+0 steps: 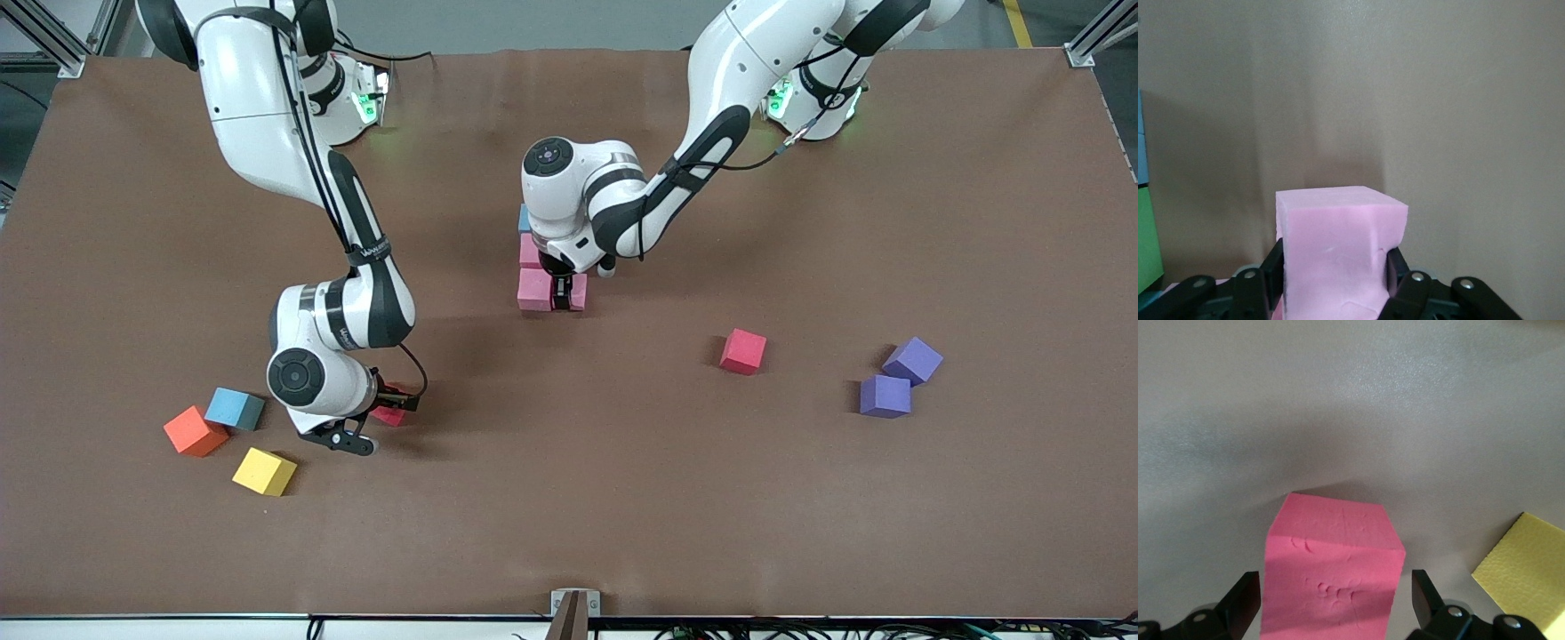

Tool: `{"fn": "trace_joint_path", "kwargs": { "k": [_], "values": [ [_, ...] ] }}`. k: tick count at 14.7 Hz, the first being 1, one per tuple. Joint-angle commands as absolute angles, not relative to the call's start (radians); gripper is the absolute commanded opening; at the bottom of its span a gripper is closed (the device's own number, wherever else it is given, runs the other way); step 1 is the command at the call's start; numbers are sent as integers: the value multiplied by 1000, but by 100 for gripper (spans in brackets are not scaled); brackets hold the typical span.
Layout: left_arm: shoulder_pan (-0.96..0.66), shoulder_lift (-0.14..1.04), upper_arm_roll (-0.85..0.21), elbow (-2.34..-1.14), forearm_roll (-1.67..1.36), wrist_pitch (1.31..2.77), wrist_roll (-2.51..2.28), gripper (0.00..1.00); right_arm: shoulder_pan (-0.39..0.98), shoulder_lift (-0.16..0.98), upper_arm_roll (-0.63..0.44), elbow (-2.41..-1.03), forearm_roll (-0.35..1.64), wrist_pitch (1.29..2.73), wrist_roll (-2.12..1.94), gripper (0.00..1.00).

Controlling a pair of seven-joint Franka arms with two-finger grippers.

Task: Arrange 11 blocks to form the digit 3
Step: 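Grasp the red block with the right gripper while the left gripper stacks pink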

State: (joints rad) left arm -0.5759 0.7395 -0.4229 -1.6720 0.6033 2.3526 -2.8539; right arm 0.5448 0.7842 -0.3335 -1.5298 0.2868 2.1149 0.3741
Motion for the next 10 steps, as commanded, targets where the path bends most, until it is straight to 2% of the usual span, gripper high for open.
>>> {"fn": "trace_joint_path", "kwargs": {
  "k": [1, 5, 10],
  "values": [
    [-601, 746, -422, -1669, 670, 2352, -3217, 32, 526, 781, -319, -1534, 284, 2126, 359, 95],
    [-609, 752, -420, -1657, 670, 2352, -3230, 32, 520, 785, -319, -1534, 342, 2125, 359, 82],
    [-614, 758, -419, -1658, 678, 2350, -3234, 34, 514, 787, -319, -1534, 350, 2126, 359, 80]
  ]
}}
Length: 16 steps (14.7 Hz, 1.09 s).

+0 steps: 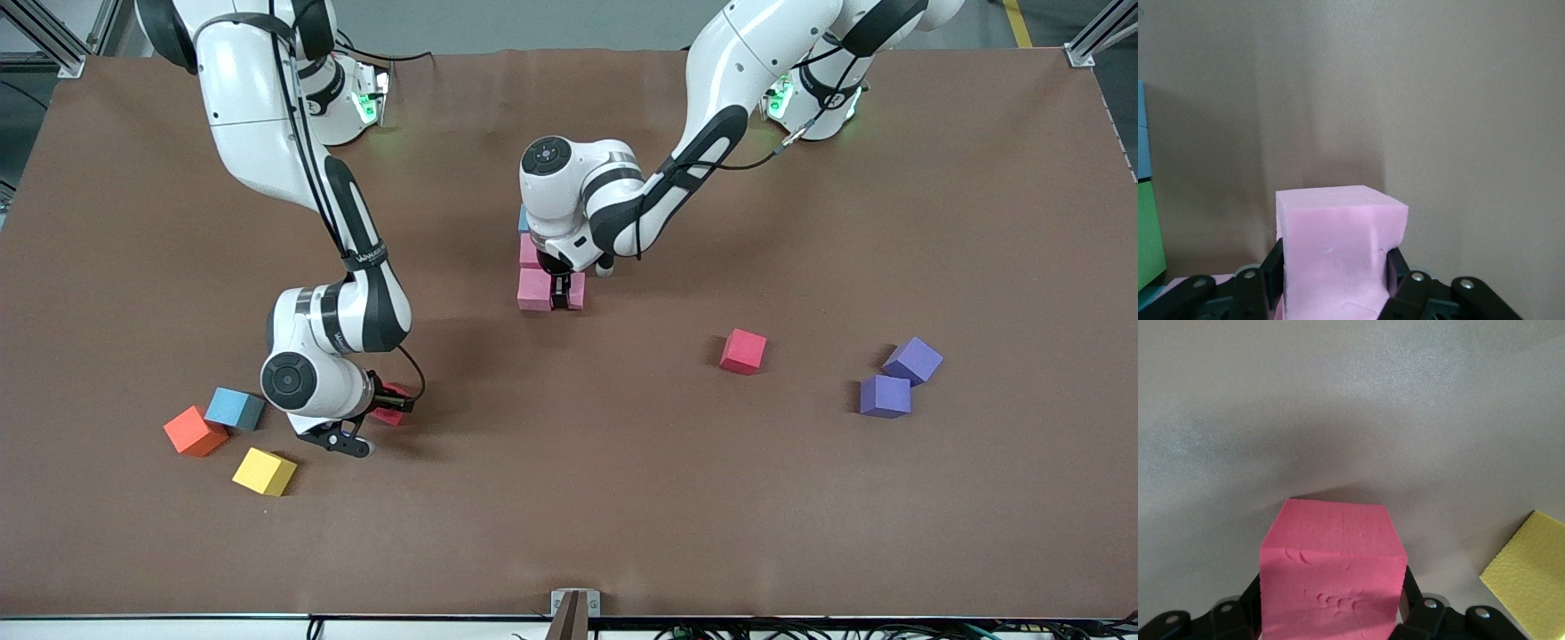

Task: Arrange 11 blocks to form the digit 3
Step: 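Grasp the red block with the right gripper while the left gripper stacks pink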

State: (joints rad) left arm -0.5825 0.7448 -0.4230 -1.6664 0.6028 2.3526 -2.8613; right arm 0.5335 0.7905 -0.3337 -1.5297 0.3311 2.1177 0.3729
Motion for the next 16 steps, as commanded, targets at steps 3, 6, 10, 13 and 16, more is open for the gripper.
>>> {"fn": "trace_joint_path", "kwargs": {
  "k": [3, 6, 10, 13, 16],
  "values": [
    [-612, 758, -417, -1657, 670, 2350, -3235, 55, 512, 787, -319, -1532, 350, 2126, 359, 73],
    [-611, 758, -416, -1651, 672, 2350, -3224, 100, 512, 787, -319, -1532, 351, 2126, 360, 61],
    [-614, 750, -414, -1649, 673, 2333, -3223, 100, 515, 787, -319, -1529, 350, 2118, 359, 35],
    [-611, 738, -423, -1649, 673, 2289, -3220, 100, 517, 779, -321, -1529, 344, 2112, 338, 29],
    [-597, 706, -464, -1649, 670, 2228, -3211, 100, 518, 758, -321, -1526, 344, 2088, 331, 22]
  ]
}}
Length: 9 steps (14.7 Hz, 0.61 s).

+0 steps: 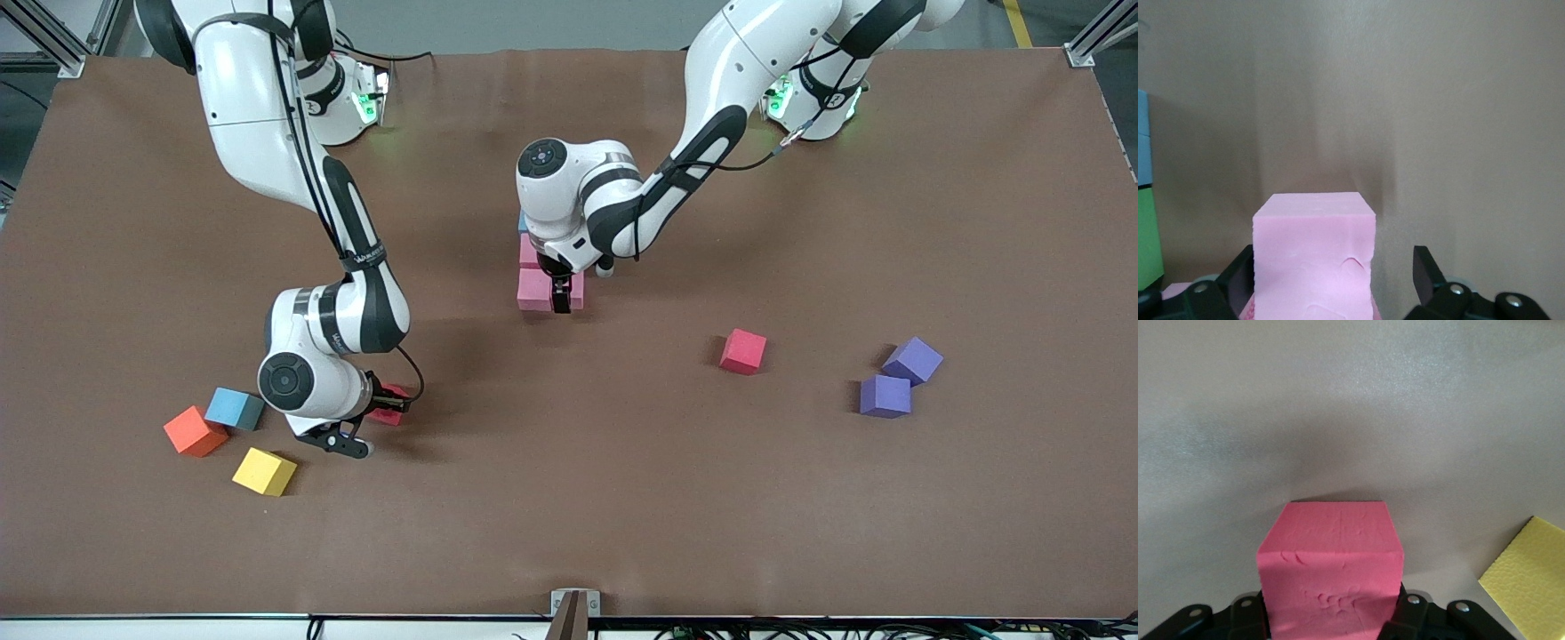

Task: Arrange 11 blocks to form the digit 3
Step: 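Grasp the red block with the right gripper while the left gripper stacks pink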

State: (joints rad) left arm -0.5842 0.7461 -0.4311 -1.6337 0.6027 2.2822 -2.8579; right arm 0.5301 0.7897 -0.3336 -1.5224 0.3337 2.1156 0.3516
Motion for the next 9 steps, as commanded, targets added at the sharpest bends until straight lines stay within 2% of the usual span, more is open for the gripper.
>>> {"fn": "trace_joint_path", "kwargs": {
  "k": [1, 5, 9],
  "values": [
    [-586, 697, -488, -1649, 670, 2211, -3211, 100, 522, 755, -321, -1526, 344, 2063, 331, 21],
    [-503, 637, -561, -1644, 589, 2151, -3110, 100, 532, 744, -322, -1514, 341, 2046, 330, 20],
    [-428, 600, -565, -1586, 515, 2054, -2888, 100, 580, 720, -318, -1499, 350, 1999, 336, 20]
  ]
}}
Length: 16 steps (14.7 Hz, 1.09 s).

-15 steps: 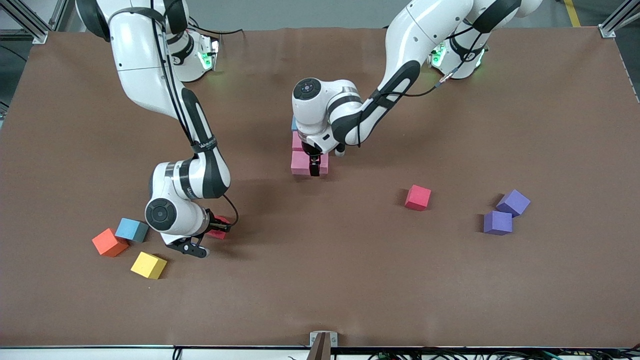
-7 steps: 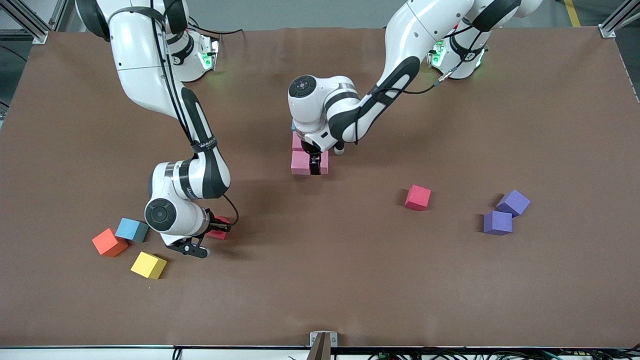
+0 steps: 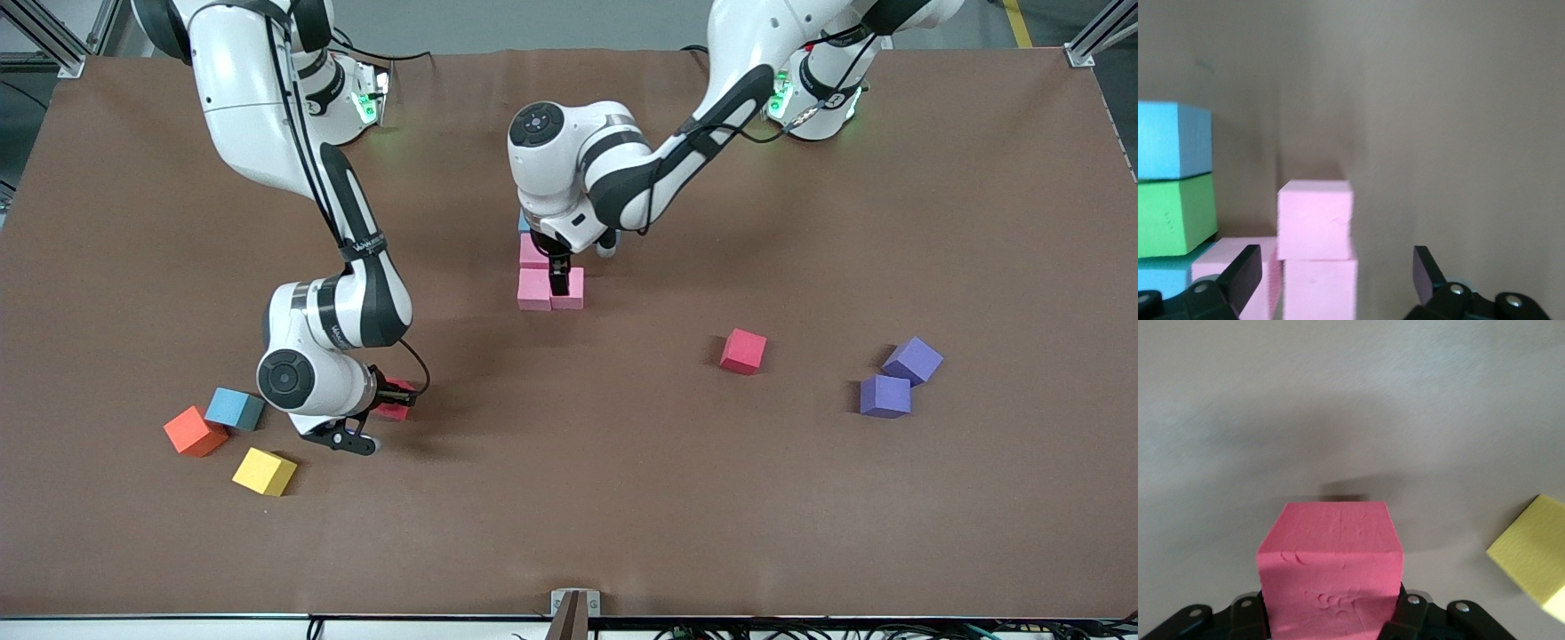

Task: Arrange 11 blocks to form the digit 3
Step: 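Carry the red block to the row while the left gripper reaches red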

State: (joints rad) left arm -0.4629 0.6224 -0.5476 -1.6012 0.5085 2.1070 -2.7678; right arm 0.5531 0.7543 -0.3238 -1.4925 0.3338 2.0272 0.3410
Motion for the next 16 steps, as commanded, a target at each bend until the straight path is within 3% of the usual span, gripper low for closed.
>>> {"fn": "trace_joint_path", "kwargs": {
  "k": [1, 9, 16],
  "values": [
    [-402, 600, -565, -1568, 515, 2034, -2828, 100, 595, 716, -316, -1493, 351, 1993, 340, 20],
    [-132, 546, -569, -1542, 512, 1939, -2062, 100, 709, 739, -261, -1410, 376, 2006, 357, 20],
    [205, 575, -687, -1589, 344, 1940, -1457, 98, 787, 784, -253, -1391, 377, 2037, 356, 18]
  ]
}}
